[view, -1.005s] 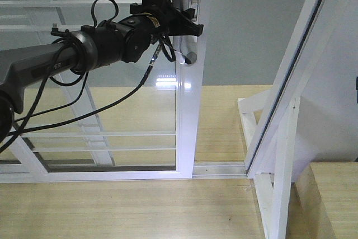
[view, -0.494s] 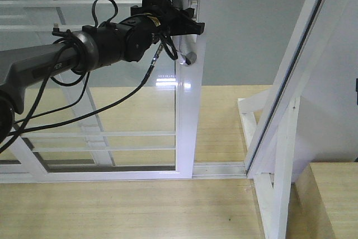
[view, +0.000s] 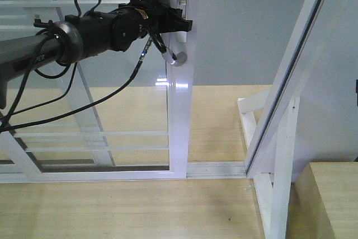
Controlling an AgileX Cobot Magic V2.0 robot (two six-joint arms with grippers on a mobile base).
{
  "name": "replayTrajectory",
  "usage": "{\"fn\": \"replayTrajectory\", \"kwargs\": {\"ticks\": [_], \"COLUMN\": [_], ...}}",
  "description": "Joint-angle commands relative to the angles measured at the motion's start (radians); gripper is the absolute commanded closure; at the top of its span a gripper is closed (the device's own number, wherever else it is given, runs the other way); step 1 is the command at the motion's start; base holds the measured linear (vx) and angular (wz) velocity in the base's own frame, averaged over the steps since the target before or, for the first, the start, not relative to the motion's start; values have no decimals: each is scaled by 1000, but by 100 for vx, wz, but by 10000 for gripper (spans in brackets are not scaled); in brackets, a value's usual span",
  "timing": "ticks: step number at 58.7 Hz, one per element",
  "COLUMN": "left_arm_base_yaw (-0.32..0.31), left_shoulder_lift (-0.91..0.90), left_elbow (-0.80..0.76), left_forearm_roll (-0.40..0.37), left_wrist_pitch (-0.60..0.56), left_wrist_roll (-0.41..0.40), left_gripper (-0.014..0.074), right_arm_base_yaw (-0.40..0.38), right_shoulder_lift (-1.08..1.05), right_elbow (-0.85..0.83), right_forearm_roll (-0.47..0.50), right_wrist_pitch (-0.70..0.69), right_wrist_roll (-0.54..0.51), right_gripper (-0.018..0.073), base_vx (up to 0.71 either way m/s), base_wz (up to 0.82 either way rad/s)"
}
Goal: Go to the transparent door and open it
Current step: 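Slide the glass panel farther open with the left gripper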
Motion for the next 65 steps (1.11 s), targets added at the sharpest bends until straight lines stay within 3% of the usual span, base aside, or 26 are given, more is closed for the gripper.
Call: {"fn": "replayTrajectory", "kwargs": {"ticks": [1, 36, 43, 52, 65], "left_arm_base_yaw": [57, 152, 191, 229, 295], "left_shoulder_lift": [-96, -191, -256, -347, -433], "left_elbow": [-37, 5, 118, 300, 454], "left_forearm_roll": [-15, 15, 12, 11, 11], "left_wrist_pitch": [-107, 0, -49, -199, -246], "left_wrist_roll": [-2, 1, 1, -3, -6], "left_gripper": [603, 603, 603, 603, 603], "right_arm_base_yaw": [-4, -4, -4, -4, -4], "right_shoulder_lift": [-11, -11, -11, -11, -11], "right_elbow": [-30, -30, -30, -30, -30], "right_forearm_roll": [-10, -10, -10, -10, -10], "right_wrist_pitch": [-67, -68, -68, -73, -75], "right_wrist_roll": [1, 1, 1, 1, 0], "right_gripper": [-22, -22, -22, -22, -22], "base_vx": [0, 0, 0, 0, 0], "base_wz": [0, 0, 0, -1, 0]}}
